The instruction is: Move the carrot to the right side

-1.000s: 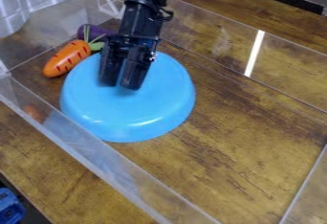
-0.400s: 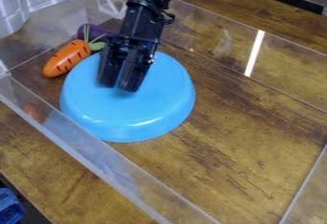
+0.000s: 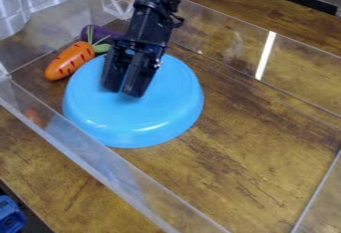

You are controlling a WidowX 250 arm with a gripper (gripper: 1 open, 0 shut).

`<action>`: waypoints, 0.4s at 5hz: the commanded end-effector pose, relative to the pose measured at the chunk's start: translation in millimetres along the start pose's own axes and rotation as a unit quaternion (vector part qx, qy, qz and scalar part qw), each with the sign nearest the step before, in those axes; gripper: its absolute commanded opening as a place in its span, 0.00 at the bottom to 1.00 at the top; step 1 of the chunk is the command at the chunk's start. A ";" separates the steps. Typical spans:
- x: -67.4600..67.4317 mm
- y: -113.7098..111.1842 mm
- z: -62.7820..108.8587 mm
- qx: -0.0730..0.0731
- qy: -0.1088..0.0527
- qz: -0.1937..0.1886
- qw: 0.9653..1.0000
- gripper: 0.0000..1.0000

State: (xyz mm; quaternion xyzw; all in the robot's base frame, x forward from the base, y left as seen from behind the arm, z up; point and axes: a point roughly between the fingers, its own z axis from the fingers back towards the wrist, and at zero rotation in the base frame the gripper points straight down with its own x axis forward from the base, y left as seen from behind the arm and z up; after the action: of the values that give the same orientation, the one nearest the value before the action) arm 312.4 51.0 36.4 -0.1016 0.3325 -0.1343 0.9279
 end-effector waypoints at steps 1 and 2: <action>-10.0 -11.3 22.6 0.027 -0.030 -0.017 0.999 0.00; -11.1 -12.6 23.1 0.031 -0.027 -0.021 0.999 0.00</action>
State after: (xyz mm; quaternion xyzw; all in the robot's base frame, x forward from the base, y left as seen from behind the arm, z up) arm 310.9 49.5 37.6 -0.0973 0.3369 -0.1433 0.9255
